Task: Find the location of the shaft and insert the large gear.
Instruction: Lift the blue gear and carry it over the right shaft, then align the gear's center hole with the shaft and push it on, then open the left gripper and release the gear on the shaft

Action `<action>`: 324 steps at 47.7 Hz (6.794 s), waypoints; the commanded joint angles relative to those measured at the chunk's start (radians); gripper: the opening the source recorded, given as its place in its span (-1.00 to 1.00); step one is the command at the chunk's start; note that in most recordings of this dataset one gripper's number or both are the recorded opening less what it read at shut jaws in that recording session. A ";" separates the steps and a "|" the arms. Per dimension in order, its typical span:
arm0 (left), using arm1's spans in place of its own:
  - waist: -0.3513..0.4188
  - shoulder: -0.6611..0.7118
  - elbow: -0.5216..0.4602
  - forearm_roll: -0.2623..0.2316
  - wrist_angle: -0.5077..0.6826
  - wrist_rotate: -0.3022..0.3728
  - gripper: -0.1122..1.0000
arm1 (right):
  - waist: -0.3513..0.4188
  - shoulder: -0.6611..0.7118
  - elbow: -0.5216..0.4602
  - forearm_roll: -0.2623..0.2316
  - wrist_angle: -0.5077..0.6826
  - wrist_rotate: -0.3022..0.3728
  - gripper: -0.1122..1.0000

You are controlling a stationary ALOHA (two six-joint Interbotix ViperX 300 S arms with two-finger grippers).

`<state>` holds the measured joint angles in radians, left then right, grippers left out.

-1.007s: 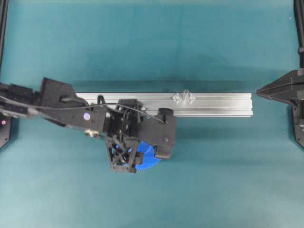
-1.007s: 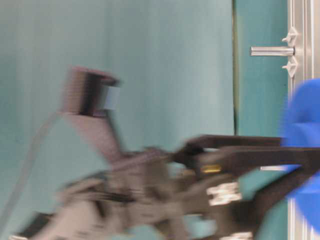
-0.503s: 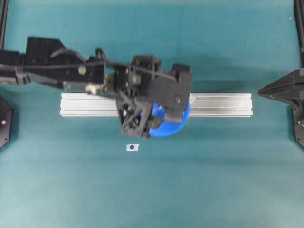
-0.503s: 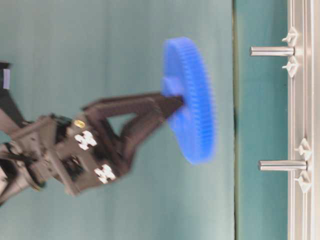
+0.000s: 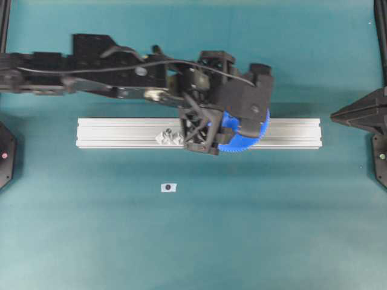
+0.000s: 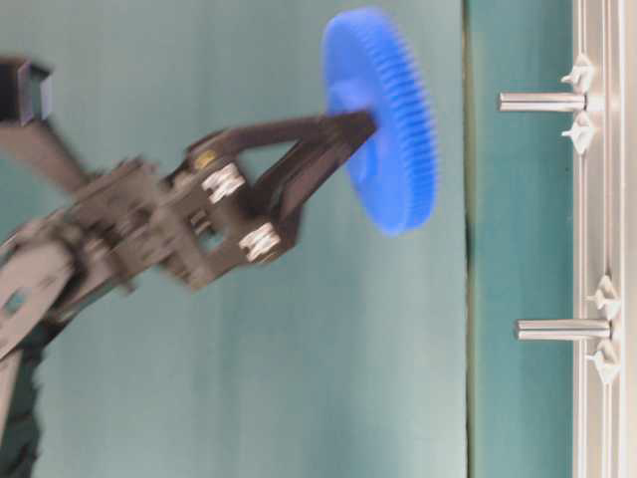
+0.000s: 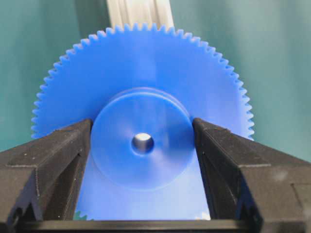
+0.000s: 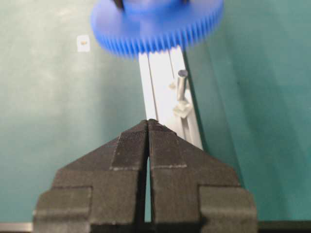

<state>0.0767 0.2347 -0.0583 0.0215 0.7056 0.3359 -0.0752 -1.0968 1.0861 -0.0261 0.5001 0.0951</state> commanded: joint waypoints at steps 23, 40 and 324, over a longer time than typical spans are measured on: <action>0.020 0.106 -0.063 0.002 -0.025 0.002 0.47 | -0.002 -0.011 0.000 0.002 -0.003 0.009 -0.80; 0.055 0.115 -0.066 0.002 -0.052 0.003 0.47 | -0.002 -0.020 0.000 0.002 -0.003 0.009 -0.80; 0.040 0.146 -0.107 0.002 0.077 -0.123 0.82 | -0.012 -0.038 0.012 0.002 -0.012 0.038 -0.80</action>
<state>0.1166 0.4126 -0.1473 0.0199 0.7854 0.2148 -0.0859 -1.1428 1.1091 -0.0261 0.4955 0.1212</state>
